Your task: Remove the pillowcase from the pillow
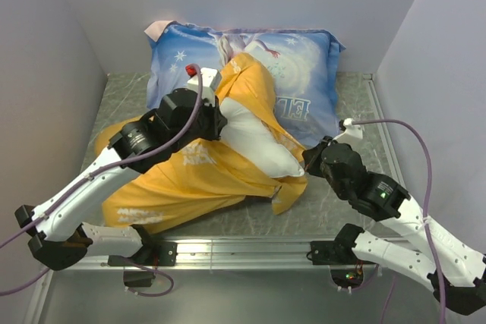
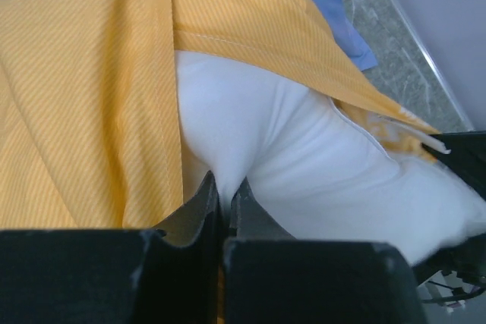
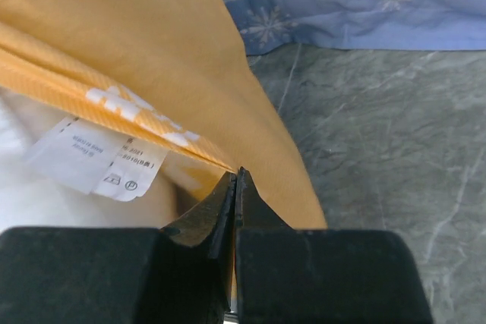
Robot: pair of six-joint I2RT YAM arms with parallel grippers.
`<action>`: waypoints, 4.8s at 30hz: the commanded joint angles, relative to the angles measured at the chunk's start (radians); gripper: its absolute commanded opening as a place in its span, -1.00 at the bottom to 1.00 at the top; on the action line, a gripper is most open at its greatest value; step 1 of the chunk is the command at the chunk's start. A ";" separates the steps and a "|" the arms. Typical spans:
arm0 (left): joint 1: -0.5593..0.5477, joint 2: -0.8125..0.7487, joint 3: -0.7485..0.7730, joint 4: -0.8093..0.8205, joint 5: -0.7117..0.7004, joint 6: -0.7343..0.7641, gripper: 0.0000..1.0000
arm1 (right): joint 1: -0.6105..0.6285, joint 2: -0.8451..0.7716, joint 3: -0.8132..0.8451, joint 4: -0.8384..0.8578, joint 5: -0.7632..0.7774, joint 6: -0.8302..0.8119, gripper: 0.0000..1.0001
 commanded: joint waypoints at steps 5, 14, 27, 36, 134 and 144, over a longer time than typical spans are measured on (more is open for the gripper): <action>0.021 -0.141 0.115 0.072 -0.095 -0.007 -0.99 | -0.102 -0.027 -0.218 0.151 -0.151 -0.059 -1.00; 0.019 -0.067 0.213 0.107 0.423 0.026 -0.99 | -0.115 0.148 -0.378 0.645 -0.536 -0.076 -0.92; -0.013 -0.291 -0.377 0.259 0.422 -0.092 -0.99 | -0.104 -0.048 -0.205 0.270 -0.231 -0.088 0.37; -0.013 -0.352 -0.497 0.259 0.404 -0.119 -0.99 | -0.094 -0.252 -0.237 0.332 -0.325 -0.163 0.41; -0.079 -0.108 -0.288 0.726 0.191 -0.178 -0.99 | -0.308 -0.148 -0.206 0.429 -0.903 -0.033 0.98; -0.093 -0.039 -0.293 0.778 0.218 -0.204 -0.99 | -0.307 -0.198 -0.246 0.536 -1.033 0.065 0.99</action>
